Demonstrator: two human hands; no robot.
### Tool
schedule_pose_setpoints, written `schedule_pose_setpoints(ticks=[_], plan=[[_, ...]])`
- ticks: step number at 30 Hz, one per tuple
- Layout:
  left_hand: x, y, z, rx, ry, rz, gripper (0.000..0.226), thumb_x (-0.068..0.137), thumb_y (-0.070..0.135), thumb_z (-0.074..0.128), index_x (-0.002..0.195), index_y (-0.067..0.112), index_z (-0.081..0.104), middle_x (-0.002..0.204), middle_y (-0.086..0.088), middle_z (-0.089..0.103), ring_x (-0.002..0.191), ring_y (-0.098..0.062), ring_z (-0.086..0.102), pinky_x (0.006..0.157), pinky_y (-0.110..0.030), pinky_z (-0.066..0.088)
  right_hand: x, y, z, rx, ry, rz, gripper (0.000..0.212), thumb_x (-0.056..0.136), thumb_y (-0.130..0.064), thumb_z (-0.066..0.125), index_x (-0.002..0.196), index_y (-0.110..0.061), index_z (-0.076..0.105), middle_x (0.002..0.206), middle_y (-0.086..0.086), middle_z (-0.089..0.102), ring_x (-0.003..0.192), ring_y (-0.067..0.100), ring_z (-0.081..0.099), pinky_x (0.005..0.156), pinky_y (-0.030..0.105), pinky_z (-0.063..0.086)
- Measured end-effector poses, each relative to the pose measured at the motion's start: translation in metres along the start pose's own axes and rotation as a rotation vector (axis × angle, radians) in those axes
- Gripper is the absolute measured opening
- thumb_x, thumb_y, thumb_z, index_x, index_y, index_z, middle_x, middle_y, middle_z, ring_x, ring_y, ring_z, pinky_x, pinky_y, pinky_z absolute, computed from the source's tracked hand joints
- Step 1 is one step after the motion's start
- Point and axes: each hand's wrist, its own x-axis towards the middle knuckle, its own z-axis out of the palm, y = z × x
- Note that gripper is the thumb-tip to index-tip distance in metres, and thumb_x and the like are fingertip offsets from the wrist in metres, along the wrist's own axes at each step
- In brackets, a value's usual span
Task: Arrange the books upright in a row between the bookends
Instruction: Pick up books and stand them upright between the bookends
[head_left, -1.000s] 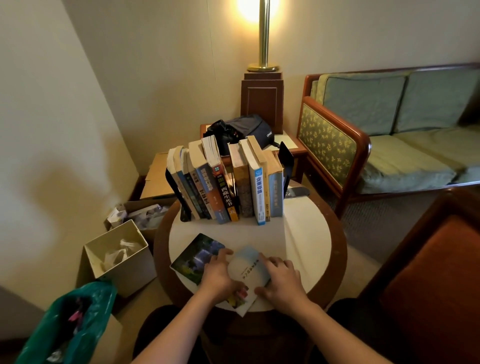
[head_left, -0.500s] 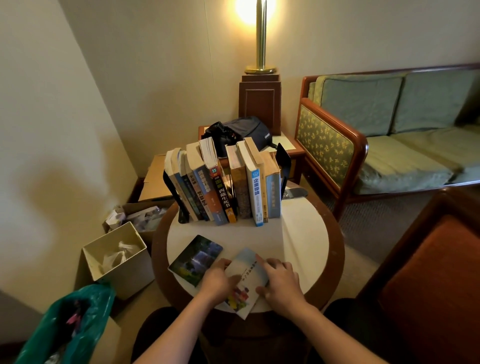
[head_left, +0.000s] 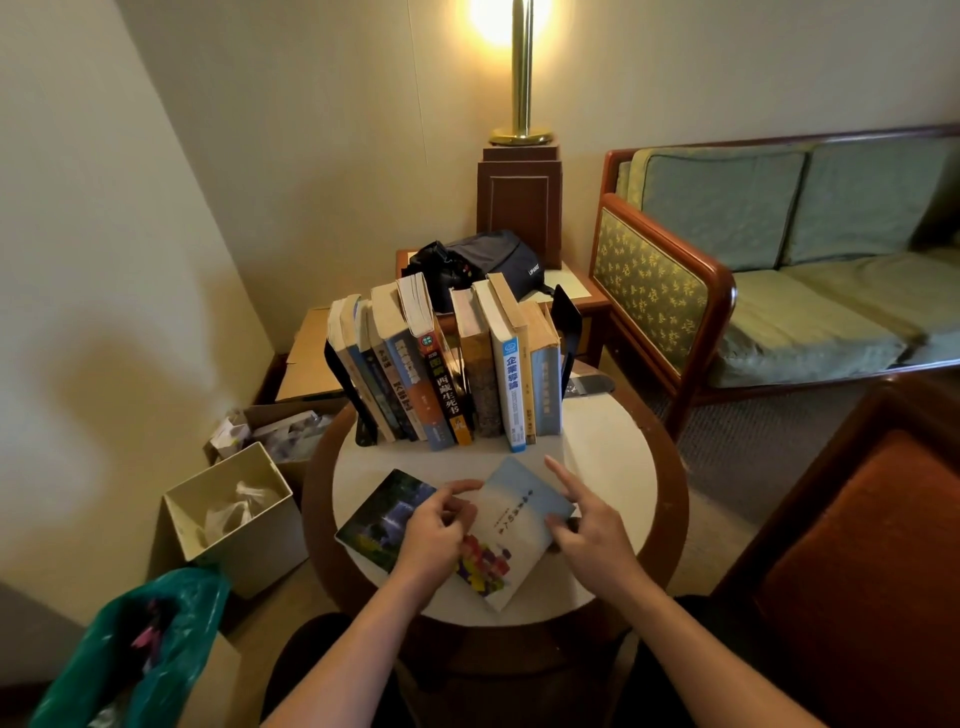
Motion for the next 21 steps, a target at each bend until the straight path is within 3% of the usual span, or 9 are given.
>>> schedule_pose_setpoints(ticks=[5,8,10,14,17,19,21], plan=[[0.002,0.010,0.007,-0.069,-0.031,0.005,0.027,0.102,0.010,0.050,0.111,0.026,0.071,0.108,-0.002,0.063,0.101,-0.021,0.064,0.083,-0.044,0.060,0.003,-0.015,-0.020,0.006,-0.067,0.041,0.032,0.097,-0.006,0.061,0.111,-0.034,0.062,0.122,0.003,0.054,0.097,0.021,0.067,0.066,0.033,0.062],[0.009,0.013,0.013,-0.012,-0.089,0.018,0.026,0.102,0.012,0.052,0.109,0.028,0.072,0.112,0.000,0.065,0.098,-0.017,0.063,0.071,-0.027,0.059,0.003,-0.021,-0.034,-0.052,-0.156,0.094,0.027,0.096,-0.012,0.065,0.114,-0.032,0.066,0.129,0.000,0.050,0.108,0.016,0.058,0.065,0.019,0.057],[0.014,0.014,0.018,0.007,-0.126,0.021,0.025,0.102,0.016,0.052,0.111,0.031,0.071,0.116,0.002,0.063,0.100,-0.014,0.061,0.067,-0.020,0.053,0.004,-0.026,-0.042,-0.039,-0.177,0.122,0.029,0.096,-0.011,0.065,0.119,-0.029,0.066,0.131,0.001,0.048,0.108,0.017,0.058,0.065,0.021,0.058],[0.031,0.011,0.026,0.145,-0.113,0.097,0.022,0.102,0.023,0.052,0.113,0.038,0.066,0.120,0.007,0.065,0.111,-0.008,0.059,0.077,-0.015,0.047,0.010,-0.032,-0.061,-0.081,-0.123,0.122,0.032,0.097,-0.007,0.061,0.124,-0.025,0.065,0.130,0.003,0.050,0.098,0.020,0.064,0.064,0.027,0.060],[0.047,0.002,0.029,0.404,-0.023,0.186,0.028,0.102,0.029,0.053,0.128,0.030,0.062,0.132,0.004,0.063,0.122,-0.010,0.055,0.095,-0.022,0.045,0.018,-0.033,-0.077,-0.211,-0.067,0.085,0.035,0.099,-0.009,0.060,0.130,-0.023,0.064,0.128,0.002,0.049,0.094,0.018,0.063,0.063,0.030,0.062],[0.059,-0.007,0.030,0.596,-0.066,0.164,0.041,0.102,0.035,0.051,0.142,0.026,0.050,0.148,0.001,0.050,0.136,-0.015,0.045,0.110,-0.029,0.036,0.023,-0.036,-0.087,-0.283,-0.038,0.063,0.037,0.100,-0.011,0.058,0.134,-0.023,0.062,0.128,0.003,0.049,0.095,0.019,0.062,0.062,0.029,0.062],[0.069,-0.018,0.032,0.877,-0.209,0.113,0.058,0.103,0.044,0.042,0.155,0.022,0.029,0.164,-0.002,0.024,0.151,-0.021,0.020,0.121,-0.035,0.018,0.029,-0.040,-0.096,-0.320,-0.005,0.034,0.039,0.100,-0.011,0.057,0.137,-0.022,0.059,0.127,0.005,0.051,0.098,0.023,0.064,0.063,0.032,0.063]])
